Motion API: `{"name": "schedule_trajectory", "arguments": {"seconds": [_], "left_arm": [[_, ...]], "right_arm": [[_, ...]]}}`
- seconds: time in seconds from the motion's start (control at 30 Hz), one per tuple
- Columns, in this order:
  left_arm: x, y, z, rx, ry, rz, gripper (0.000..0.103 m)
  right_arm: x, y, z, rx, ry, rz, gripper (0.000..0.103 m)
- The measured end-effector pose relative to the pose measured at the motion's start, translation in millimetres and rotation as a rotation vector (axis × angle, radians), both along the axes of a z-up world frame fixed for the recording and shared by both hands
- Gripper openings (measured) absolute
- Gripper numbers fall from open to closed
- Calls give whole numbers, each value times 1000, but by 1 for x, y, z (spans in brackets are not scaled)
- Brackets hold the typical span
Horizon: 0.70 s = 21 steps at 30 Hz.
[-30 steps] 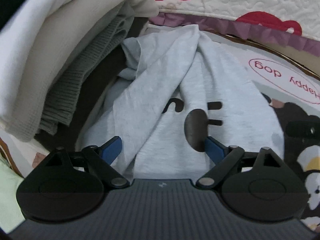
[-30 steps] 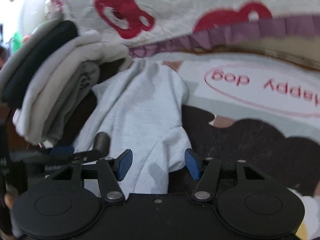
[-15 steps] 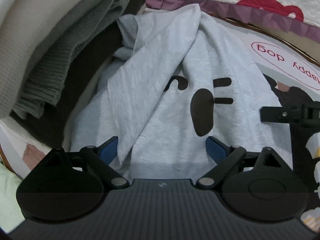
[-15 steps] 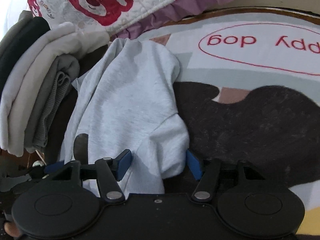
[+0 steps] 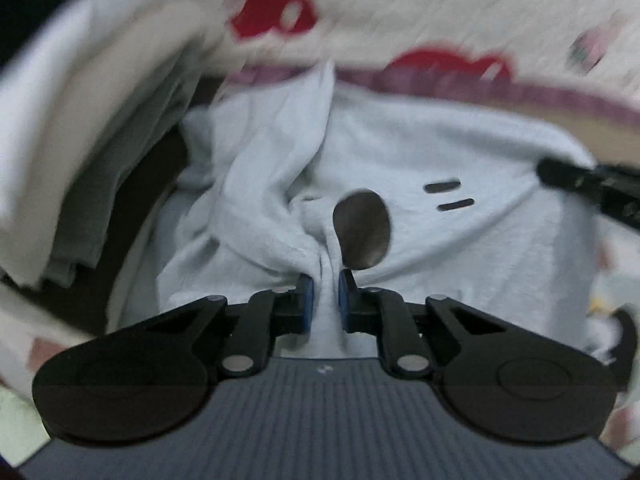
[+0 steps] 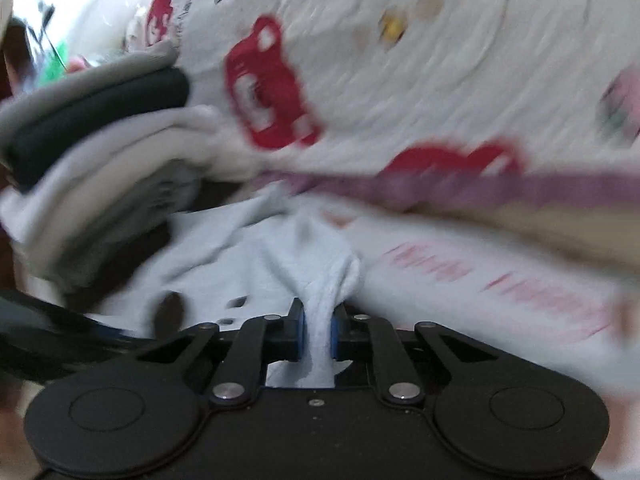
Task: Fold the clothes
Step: 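Close both grippers on the grey sweatshirt fabric, then carry the sweatshirt onto the open mat area and open both grippers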
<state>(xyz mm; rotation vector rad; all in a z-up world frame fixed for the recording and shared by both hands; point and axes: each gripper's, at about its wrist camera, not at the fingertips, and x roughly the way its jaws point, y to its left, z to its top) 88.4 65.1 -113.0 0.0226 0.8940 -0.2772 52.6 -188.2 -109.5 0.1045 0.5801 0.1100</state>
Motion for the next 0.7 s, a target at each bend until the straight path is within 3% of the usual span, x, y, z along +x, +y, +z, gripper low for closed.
{"name": "schedule_trajectory", "arguments": {"seconds": [0.17,0.27,0.37,0.43,0.47,0.5,0.53,0.63,0.7], "left_arm": [[-14,-46,45,-53,-93,-170,5],[-26,-81,79,-129,-149,-309,5],[-35,-120,105,-240,-157,-431,9],[-34,-152,98,-288,-82,-481,46],[-30,-165,85,-283,-36,-482,78],[-29,-173,71,-271,-10,-465,79],[-28,-176,57,-260,-1,-453,79],[-26,-169,16,-227,81,-459,79],[-22,-158,-5,-200,117,-449,79]], "right_arm": [[-43,-36,57,-33,-139,-137,12],[-86,-56,101,-88,-238,-273,12],[-106,-96,89,-109,-135,-412,13],[-119,-124,79,-123,-60,-503,18],[-125,-138,74,-130,-22,-548,26],[-131,-152,69,-137,16,-593,40],[-137,-165,64,-144,54,-638,46],[-156,-207,49,-165,170,-773,50],[-169,-214,31,-117,197,-756,50]]}}
